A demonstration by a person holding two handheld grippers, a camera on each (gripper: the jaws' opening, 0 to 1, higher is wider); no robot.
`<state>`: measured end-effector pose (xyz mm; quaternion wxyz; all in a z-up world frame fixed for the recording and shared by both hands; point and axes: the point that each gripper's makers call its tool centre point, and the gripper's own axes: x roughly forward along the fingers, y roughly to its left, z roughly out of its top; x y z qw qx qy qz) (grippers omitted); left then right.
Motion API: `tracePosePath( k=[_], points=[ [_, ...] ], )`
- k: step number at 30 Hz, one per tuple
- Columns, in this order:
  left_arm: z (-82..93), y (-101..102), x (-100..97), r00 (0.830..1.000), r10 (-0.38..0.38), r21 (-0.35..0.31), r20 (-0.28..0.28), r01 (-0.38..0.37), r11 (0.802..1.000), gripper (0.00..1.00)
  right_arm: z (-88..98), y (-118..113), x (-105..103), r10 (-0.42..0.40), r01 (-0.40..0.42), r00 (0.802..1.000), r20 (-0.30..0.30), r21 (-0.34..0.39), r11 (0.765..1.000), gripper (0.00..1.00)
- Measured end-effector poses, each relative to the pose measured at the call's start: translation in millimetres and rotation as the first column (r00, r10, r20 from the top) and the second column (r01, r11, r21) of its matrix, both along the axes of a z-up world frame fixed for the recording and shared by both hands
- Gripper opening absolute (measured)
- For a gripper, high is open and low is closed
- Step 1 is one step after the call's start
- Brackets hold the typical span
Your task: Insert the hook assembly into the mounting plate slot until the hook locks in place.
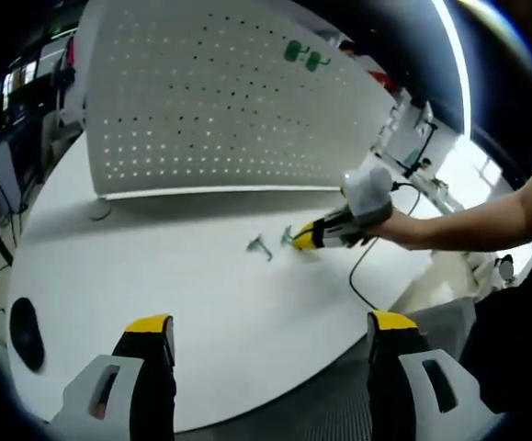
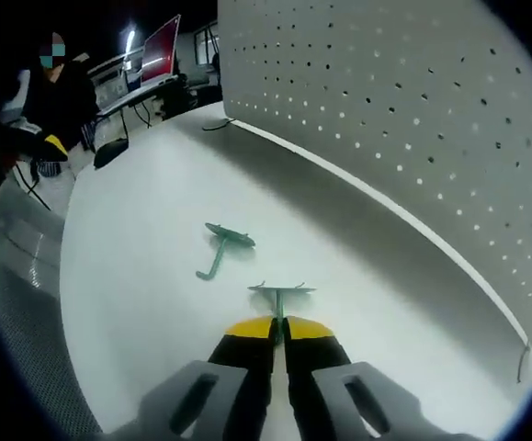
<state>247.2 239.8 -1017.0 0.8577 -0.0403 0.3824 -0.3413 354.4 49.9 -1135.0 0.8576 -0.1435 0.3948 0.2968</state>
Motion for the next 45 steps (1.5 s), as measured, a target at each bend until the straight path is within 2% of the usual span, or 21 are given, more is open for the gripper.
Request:
tracePosePath(
  k=[2,5,8,15,19,25,29,31,33,34,38,39,40,41,43,44,45],
  points=[
    [-0.3,0.1,-0.2,1.000,0.000,0.000,0.000,0.000,1.000,0.88,0.0,-1.0,0.1,-0.025,0.025,1.000,-0.003,0.009,1.000,0.00],
    [0.5,0.9,0.8,1.000,0.003,-0.002,0.004,-0.003,1.000,0.88,3.7,-1.0,0.2,-0.114,0.115,0.993,-0.026,0.084,0.990,0.00],
    [0.7,1.2,0.7,1.000,-0.008,0.004,0.007,0.008,1.000,0.88,10.7,-3.3,0.2,-0.087,0.087,0.996,0.011,0.042,0.995,0.00],
    [9.5,-3.6,11.2,0.999,-0.017,0.005,0.040,0.017,1.000,0.87,43.6,1.7,6.2,-0.118,0.115,0.993,0.030,0.103,0.988,0.00],
    [17.6,-6.4,20.8,0.997,-0.026,0.008,0.075,0.026,1.000,0.86,66.1,5.3,8.6,-0.166,0.161,0.986,0.010,0.192,0.968,0.00],
    [26.0,-14.4,37.4,0.993,-0.022,-0.004,0.116,0.023,1.000,0.83,91.1,8.3,1.9,-0.205,0.198,0.979,0.000,0.260,0.945,0.00],
    [31.0,-28.2,48.4,0.988,-0.034,-0.007,0.153,0.035,0.999,0.83,105.9,17.7,-14.1,-0.221,0.221,0.974,-0.037,0.336,0.916,0.00],
    [34.3,-34.5,52.7,0.985,-0.042,-0.015,0.170,0.045,0.999,0.79,113.1,21.6,-22.4,-0.234,0.240,0.970,-0.063,0.373,0.896,0.00],
    [37.6,-42.9,55.7,0.983,-0.044,-0.047,0.179,0.053,0.997,0.76,121.5,27.3,-28.9,-0.254,0.271,0.962,-0.097,0.433,0.860,0.00],
    [38.0,-47.8,56.5,0.983,-0.049,-0.060,0.177,0.060,0.996,0.75,122.5,28.7,-30.8,-0.254,0.275,0.961,-0.109,0.443,0.853,0.00],
    [42.6,-62.8,57.7,0.979,-0.073,-0.114,0.190,0.096,0.989,0.67,134.5,39.8,-44.7,-0.246,0.298,0.955,-0.168,0.521,0.800,0.00],
    [49.5,-69.4,58.5,0.976,-0.069,-0.166,0.208,0.105,0.980,0.63,138.6,44.3,-49.5,-0.241,0.308,0.951,-0.193,0.552,0.775,0.00],
    [51.7,-71.3,58.9,0.975,-0.068,-0.189,0.211,0.108,0.976,0.59,141.2,47.8,-53.3,-0.231,0.309,0.951,-0.207,0.569,0.762,0.00],
    [51.4,-70.6,59.8,0.976,-0.063,-0.191,0.208,0.103,0.976,0.56,146.4,51.9,-56.3,-0.224,0.307,0.952,-0.211,0.601,0.738,0.00],
    [50.8,-72.2,60.9,0.974,-0.072,-0.194,0.216,0.115,0.974,0.54,146.2,52.2,-61.2,-0.221,0.299,0.954,-0.202,0.593,0.747,0.00],
    [49.3,-74.4,60.0,0.972,-0.088,-0.190,0.218,0.130,0.973,0.53,148.3,56.1,-65.0,-0.211,0.296,0.955,-0.209,0.611,0.734,0.00],
    [47.9,-76.6,58.3,0.969,-0.104,-0.181,0.223,0.146,0.973,0.51,150.1,59.7,-68.0,-0.208,0.313,0.949,-0.237,0.632,0.709,0.00]
  ],
)
